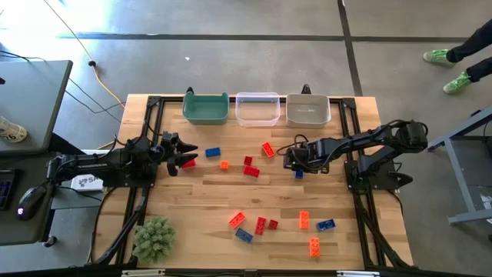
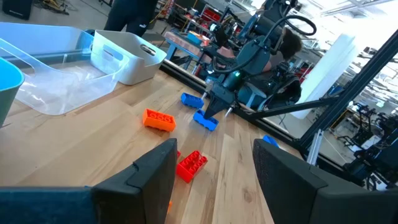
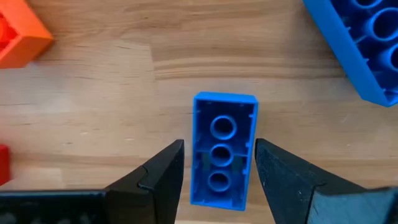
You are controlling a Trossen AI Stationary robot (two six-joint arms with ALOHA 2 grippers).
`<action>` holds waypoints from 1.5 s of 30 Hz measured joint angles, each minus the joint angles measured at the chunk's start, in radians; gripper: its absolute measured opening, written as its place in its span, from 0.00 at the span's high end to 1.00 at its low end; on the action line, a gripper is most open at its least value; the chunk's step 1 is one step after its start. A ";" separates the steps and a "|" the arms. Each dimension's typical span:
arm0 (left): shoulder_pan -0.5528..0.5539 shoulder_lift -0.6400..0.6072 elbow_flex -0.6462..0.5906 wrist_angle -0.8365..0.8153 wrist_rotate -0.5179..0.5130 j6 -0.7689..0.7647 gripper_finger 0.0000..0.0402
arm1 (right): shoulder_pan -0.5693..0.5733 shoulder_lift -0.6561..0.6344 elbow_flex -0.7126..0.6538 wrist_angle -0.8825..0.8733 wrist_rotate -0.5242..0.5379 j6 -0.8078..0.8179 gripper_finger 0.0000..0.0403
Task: Sort & place blocks by color
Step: Put the blue game piece into the white bin
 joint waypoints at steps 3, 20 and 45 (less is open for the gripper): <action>0.000 0.000 0.000 0.000 0.000 0.000 0.50 | 0.000 0.016 0.000 0.000 -0.002 0.007 0.54; 0.000 0.000 0.000 0.000 -0.039 0.000 0.50 | 0.000 0.081 0.003 0.017 -0.046 -0.005 0.71; 0.000 0.000 0.000 0.001 -0.098 0.000 0.50 | -0.134 0.047 0.334 -0.013 0.223 -0.402 0.70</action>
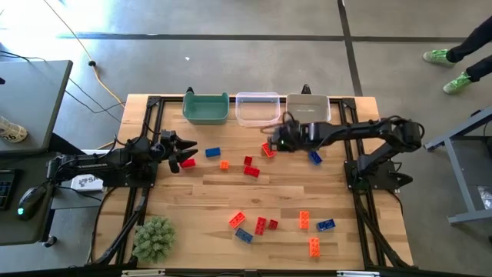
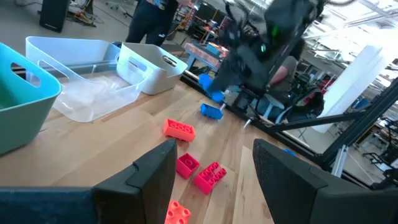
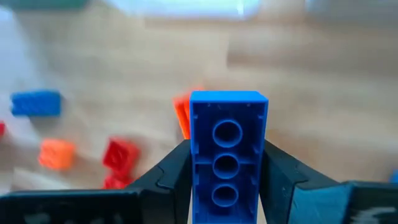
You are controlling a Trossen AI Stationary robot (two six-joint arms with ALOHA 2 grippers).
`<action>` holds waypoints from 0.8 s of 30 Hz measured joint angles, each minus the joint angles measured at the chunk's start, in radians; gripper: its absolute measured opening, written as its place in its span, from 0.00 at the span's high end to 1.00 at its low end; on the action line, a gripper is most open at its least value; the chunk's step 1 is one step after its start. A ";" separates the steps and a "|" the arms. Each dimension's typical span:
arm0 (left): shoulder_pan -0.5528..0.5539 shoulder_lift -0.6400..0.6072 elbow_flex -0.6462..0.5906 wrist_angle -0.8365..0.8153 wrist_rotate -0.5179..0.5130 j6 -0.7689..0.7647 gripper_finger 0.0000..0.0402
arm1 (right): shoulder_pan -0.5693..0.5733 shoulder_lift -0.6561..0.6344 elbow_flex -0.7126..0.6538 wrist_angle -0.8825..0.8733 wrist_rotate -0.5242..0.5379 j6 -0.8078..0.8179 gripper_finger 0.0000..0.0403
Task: Sort & place blocks by color
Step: Put the blue game piece into the white bin
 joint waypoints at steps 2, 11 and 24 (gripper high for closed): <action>0.000 0.000 0.000 0.000 0.000 0.000 0.50 | -0.035 0.000 0.053 -0.030 0.033 -0.072 0.70; 0.000 0.000 0.000 0.000 0.000 0.000 0.50 | -0.236 -0.002 0.207 -0.164 0.174 -0.369 0.70; 0.000 0.000 0.000 0.000 0.000 -0.034 0.50 | -0.596 -0.002 0.069 -0.148 -0.005 -0.566 0.70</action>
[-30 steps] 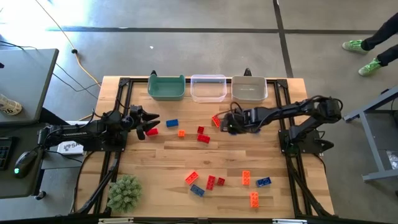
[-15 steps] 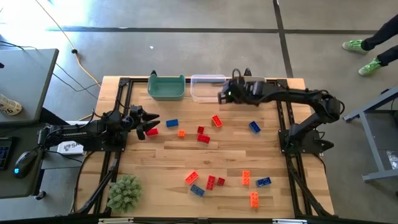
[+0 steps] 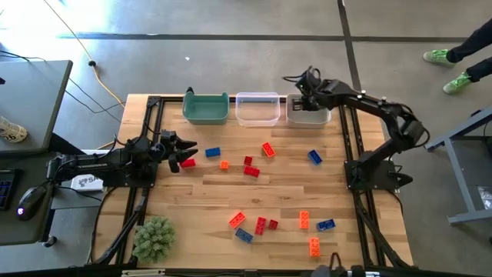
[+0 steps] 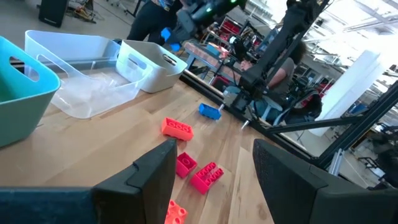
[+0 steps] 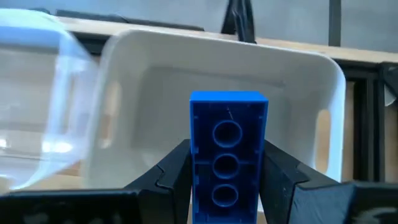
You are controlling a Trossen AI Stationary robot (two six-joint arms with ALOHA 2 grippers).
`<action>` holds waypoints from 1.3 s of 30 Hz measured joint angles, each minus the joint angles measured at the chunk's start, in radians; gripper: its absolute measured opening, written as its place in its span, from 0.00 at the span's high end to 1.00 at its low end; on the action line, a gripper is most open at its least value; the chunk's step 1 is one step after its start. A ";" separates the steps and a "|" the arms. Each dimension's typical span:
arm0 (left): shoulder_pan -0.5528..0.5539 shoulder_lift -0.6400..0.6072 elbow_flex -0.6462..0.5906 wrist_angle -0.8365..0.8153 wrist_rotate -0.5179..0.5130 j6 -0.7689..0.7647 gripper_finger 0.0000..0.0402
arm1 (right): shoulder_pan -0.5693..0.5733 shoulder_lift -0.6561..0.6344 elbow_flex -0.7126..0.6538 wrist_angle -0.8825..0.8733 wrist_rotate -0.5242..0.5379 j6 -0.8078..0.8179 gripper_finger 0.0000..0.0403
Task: Sort & place blocks by color
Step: Put the blue game piece into the white bin, then put the red game piece into the blue bin
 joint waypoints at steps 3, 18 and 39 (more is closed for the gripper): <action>0.000 0.000 0.000 0.000 0.000 0.000 0.50 | -0.046 0.000 -0.052 0.045 -0.038 -0.027 0.70; 0.000 0.000 0.000 0.000 -0.003 -0.002 0.50 | -0.137 0.000 -0.259 0.326 -0.194 -0.023 0.70; 0.000 0.000 0.000 0.009 -0.094 0.052 0.50 | -0.147 -0.053 -0.258 0.418 -0.327 0.022 0.46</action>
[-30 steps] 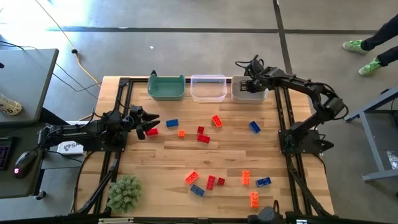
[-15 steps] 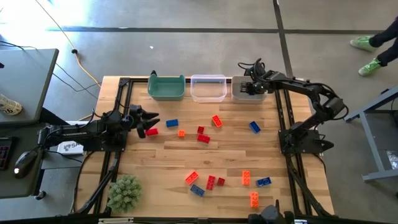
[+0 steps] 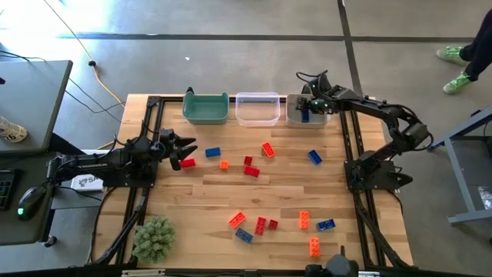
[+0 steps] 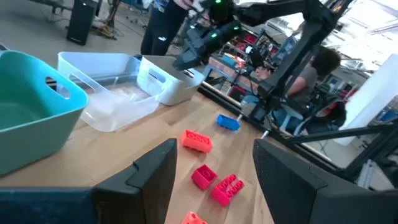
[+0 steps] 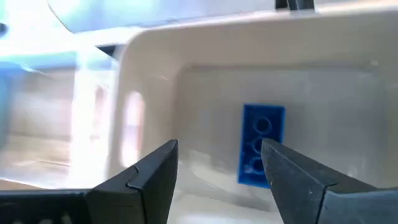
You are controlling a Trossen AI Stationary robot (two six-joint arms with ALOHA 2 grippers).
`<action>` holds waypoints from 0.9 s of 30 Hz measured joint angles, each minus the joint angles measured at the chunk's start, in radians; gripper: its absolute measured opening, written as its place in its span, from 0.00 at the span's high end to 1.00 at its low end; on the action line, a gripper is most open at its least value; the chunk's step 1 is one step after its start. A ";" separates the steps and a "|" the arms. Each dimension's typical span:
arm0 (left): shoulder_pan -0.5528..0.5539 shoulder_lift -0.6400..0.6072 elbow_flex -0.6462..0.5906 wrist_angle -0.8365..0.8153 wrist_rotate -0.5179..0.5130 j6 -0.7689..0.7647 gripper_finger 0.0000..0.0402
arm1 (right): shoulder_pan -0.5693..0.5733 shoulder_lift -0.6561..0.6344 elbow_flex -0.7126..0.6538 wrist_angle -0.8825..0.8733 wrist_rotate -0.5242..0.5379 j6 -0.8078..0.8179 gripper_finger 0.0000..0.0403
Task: Sort & place blocks by color
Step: Put the red game piece into the blue bin
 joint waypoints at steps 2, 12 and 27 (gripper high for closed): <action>0.000 0.000 0.000 0.016 -0.010 0.014 0.50 | 0.000 -0.031 0.000 0.007 0.000 0.000 0.46; 0.000 0.039 0.132 0.006 -0.029 0.284 0.50 | 0.055 -0.189 0.001 0.013 0.004 0.033 0.45; 0.000 0.330 0.440 -0.593 0.054 0.314 0.50 | 0.256 -0.256 0.001 0.034 0.090 0.112 0.45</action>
